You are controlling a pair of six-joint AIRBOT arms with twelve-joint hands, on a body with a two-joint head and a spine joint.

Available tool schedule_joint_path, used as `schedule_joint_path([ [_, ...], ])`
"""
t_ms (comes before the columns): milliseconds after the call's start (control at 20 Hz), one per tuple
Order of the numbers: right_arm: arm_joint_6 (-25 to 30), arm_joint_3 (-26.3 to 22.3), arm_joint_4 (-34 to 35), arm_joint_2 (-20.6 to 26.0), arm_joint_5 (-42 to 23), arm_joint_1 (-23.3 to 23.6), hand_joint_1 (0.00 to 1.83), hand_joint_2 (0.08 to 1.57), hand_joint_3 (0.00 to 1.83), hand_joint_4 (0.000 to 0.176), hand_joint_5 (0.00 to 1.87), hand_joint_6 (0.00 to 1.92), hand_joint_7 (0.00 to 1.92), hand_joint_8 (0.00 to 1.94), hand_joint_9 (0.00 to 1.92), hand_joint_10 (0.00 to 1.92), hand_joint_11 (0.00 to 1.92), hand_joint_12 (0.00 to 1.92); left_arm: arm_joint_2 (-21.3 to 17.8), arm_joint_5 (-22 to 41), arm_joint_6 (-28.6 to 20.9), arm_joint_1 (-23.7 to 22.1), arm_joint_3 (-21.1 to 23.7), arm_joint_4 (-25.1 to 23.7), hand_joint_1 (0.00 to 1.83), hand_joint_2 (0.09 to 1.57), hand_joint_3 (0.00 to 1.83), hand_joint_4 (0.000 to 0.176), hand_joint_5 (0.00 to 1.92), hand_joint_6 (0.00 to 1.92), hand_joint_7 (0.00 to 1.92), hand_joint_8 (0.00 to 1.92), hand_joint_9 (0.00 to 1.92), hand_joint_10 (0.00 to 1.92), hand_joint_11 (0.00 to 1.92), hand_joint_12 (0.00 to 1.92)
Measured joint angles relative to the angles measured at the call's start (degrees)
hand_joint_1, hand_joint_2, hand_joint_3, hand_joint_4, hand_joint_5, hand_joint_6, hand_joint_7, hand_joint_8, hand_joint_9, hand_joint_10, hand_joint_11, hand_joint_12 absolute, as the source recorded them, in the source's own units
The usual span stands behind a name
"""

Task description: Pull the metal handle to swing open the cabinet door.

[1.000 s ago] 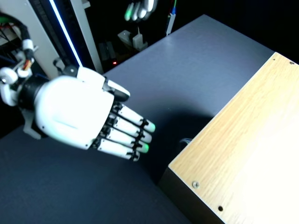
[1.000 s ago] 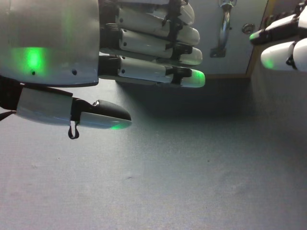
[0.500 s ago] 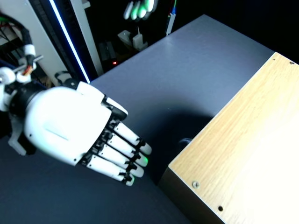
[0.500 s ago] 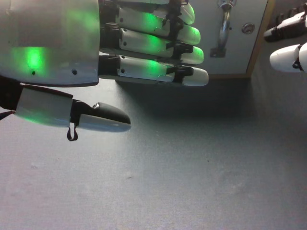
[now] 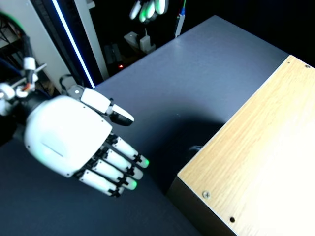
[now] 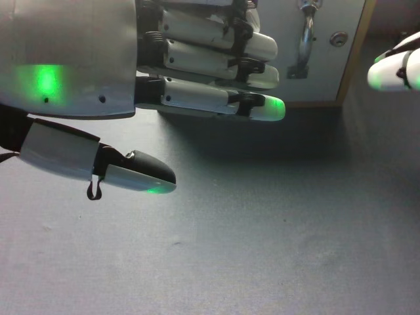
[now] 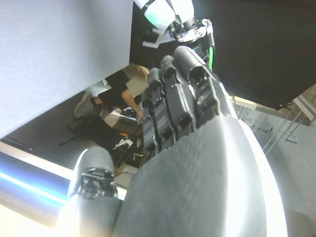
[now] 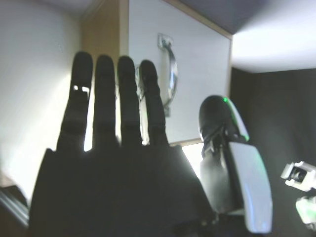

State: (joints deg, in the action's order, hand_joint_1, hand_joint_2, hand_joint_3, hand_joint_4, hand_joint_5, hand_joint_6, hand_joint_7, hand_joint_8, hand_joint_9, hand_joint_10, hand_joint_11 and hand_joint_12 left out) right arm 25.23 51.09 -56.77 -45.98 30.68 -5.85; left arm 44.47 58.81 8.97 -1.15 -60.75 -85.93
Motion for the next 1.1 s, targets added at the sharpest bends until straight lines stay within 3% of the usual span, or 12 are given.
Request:
schedule_joint_path([
  [200, 0.0, -1.5, 4.1, -1.5, 13.7, 5.9, 0.0, 1.38, 0.01, 0.0, 0.33, 0.0, 0.33, 0.0, 0.3, 0.01, 0.0, 0.84, 0.0, 0.0, 0.0, 0.0, 0.0, 0.0, 0.0, 1.45, 0.02, 0.0, 0.33, 0.0, 0.37, 0.0, 0.35, 0.0, 0.0, 0.73],
  [450, 3.1, -3.9, 8.4, -2.9, 19.7, 5.8, 0.0, 1.39, 0.01, 0.0, 0.31, 0.0, 0.33, 0.0, 0.31, 0.01, 0.0, 0.83, 0.0, 0.0, 0.0, 0.0, 0.0, 0.0, 0.0, 1.5, 0.02, 0.0, 0.34, 0.0, 0.36, 0.0, 0.34, 0.0, 0.0, 0.71],
  [700, 11.3, -5.7, 10.2, -2.9, 20.3, 3.6, 0.0, 1.39, 0.0, 0.0, 0.29, 0.0, 0.32, 0.0, 0.29, 0.0, 0.0, 0.81, 0.0, 0.0, 0.0, 0.0, 0.0, 0.0, 0.0, 1.52, 0.02, 0.0, 0.34, 0.0, 0.37, 0.0, 0.35, 0.0, 0.0, 0.73],
  [1100, 13.5, -0.7, 7.4, -6.1, 11.9, 2.5, 0.0, 1.39, 0.0, 0.0, 0.3, 0.0, 0.32, 0.0, 0.29, 0.0, 0.0, 0.85, 0.0, 0.0, 0.0, 0.0, 0.0, 0.0, 0.0, 1.52, 0.0, 0.0, 0.35, 0.0, 0.38, 0.0, 0.35, 0.0, 0.0, 0.76],
])
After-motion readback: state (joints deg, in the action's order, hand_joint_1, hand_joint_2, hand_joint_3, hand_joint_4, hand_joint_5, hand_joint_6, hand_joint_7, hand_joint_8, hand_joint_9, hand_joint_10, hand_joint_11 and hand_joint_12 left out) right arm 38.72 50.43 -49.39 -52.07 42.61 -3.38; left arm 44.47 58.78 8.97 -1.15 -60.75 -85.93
